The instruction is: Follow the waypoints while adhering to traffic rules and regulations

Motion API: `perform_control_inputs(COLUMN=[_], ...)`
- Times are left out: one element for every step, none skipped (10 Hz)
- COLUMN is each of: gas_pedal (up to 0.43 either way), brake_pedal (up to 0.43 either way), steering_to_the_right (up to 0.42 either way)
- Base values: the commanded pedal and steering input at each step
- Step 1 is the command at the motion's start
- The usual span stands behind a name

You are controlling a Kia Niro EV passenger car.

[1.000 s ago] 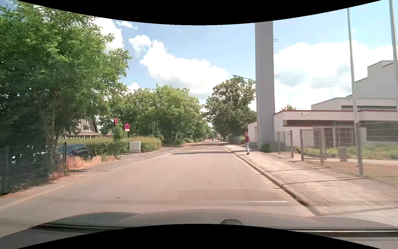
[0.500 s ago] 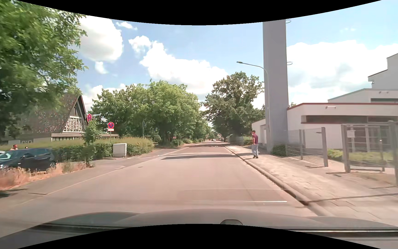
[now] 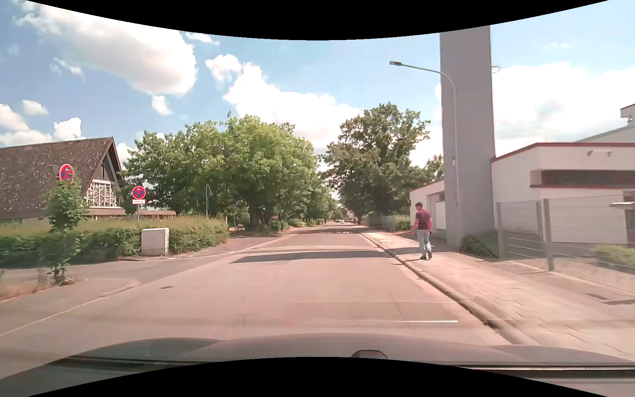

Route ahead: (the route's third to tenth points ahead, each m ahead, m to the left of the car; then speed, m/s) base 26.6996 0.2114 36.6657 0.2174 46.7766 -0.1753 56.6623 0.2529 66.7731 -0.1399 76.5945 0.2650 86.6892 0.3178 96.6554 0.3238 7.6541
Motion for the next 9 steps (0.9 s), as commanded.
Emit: perform_control_inputs(gas_pedal=[0.008,0.008,0.008,0.008,0.008,0.008,0.008,0.008,0.008], brake_pedal=[0.000,0.000,0.000,0.000,0.000,0.000,0.000,0.000,0.000], steering_to_the_right=[-0.005,-0.005,-0.005,-0.005,-0.005,-0.004,-0.003,-0.003,-0.003])
